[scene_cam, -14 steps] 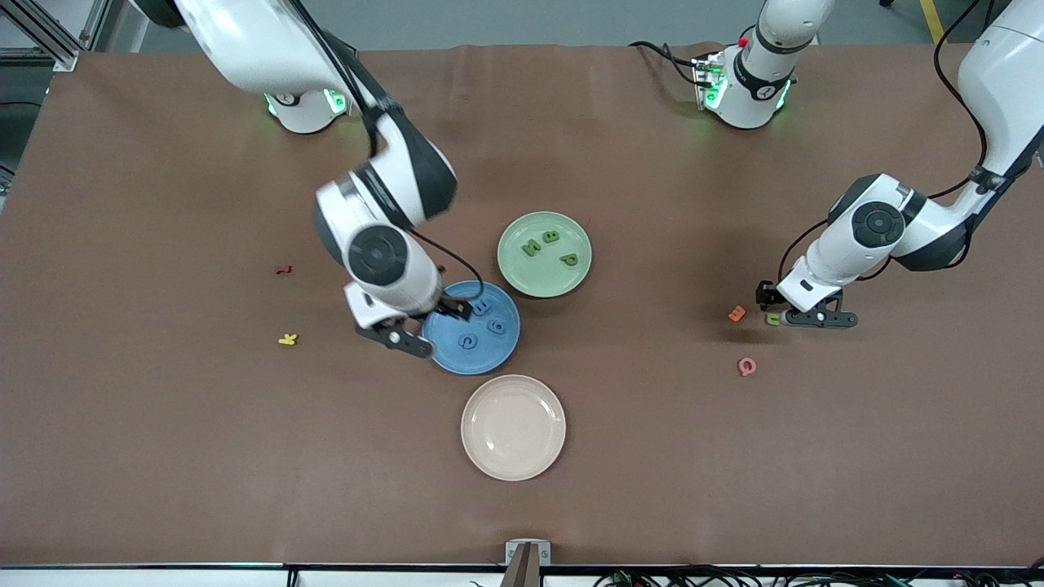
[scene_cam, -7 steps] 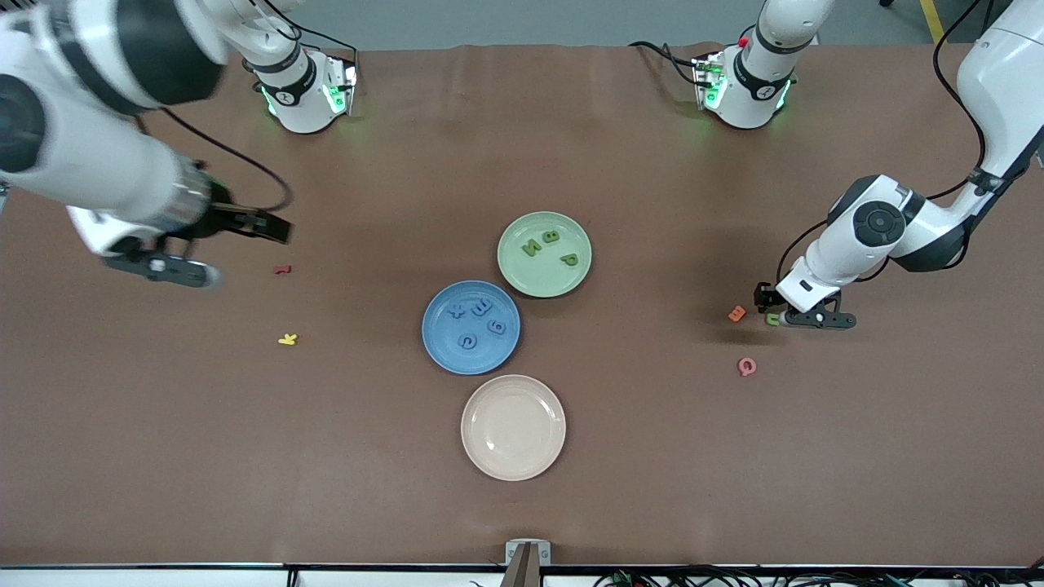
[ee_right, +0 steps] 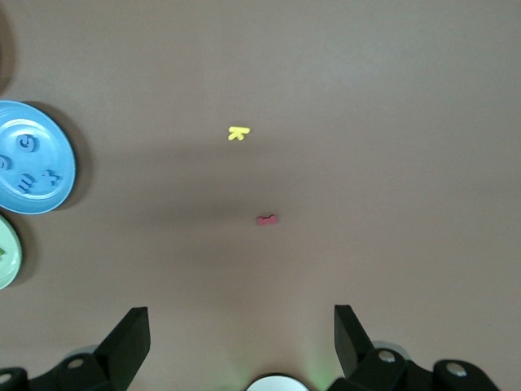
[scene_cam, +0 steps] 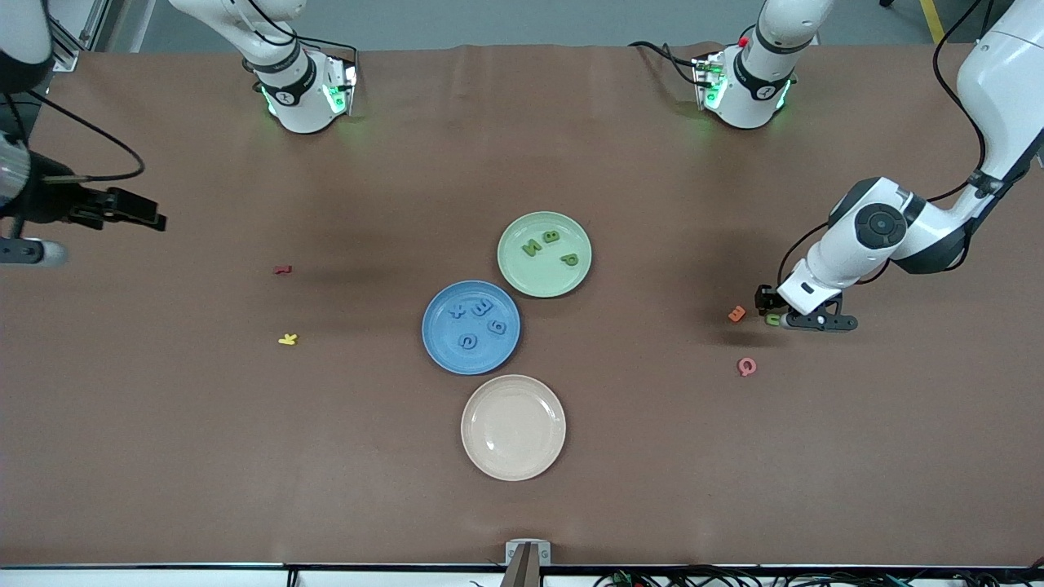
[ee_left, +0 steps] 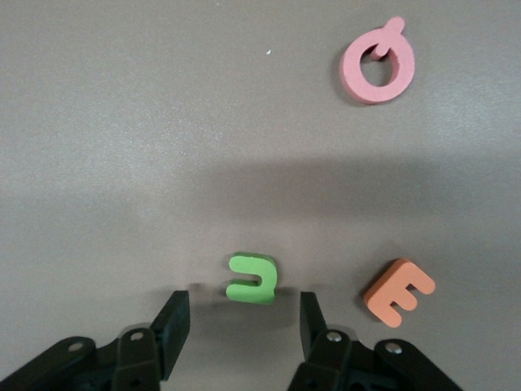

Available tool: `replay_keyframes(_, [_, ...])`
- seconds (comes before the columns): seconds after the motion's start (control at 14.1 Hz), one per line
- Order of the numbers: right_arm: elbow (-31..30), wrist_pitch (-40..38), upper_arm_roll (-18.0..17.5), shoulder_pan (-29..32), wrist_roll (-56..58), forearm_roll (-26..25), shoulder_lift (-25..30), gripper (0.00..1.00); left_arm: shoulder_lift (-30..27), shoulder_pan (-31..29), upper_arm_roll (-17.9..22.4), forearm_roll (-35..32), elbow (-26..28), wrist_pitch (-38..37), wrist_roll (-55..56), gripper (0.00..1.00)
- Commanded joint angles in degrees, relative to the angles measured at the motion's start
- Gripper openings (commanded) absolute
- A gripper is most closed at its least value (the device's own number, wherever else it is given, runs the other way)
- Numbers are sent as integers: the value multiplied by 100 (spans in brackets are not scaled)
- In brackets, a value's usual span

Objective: Sort letters by color into matching plates
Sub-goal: 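Retract the right arm to rest while the left gripper lowers to green u, then close the left gripper on the green u and lift it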

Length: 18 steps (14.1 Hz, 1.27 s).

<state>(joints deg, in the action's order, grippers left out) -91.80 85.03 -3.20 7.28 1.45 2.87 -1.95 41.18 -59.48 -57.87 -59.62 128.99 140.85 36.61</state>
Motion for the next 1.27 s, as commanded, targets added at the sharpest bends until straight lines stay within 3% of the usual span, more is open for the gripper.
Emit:
replay_keyframes(0.0, [354,-74,-129,54,75,-137,107,100,92,86,83,-155,-76,92,-23,62])
replay_keyframes(0.28, [1040,-145,-120,89,84,-225,55,100,92,94,153,-155,-84,188,-23,62])
replay_keyframes(0.85, [1059,-57,-120,89,75,-225,46,100,110,164,162,-155,-137,197,-23,58])
replay_keyframes(1.2, [1173,-39,-120,142,84,-252,46,100,171,446,408,-155,-286,302,-23,58])
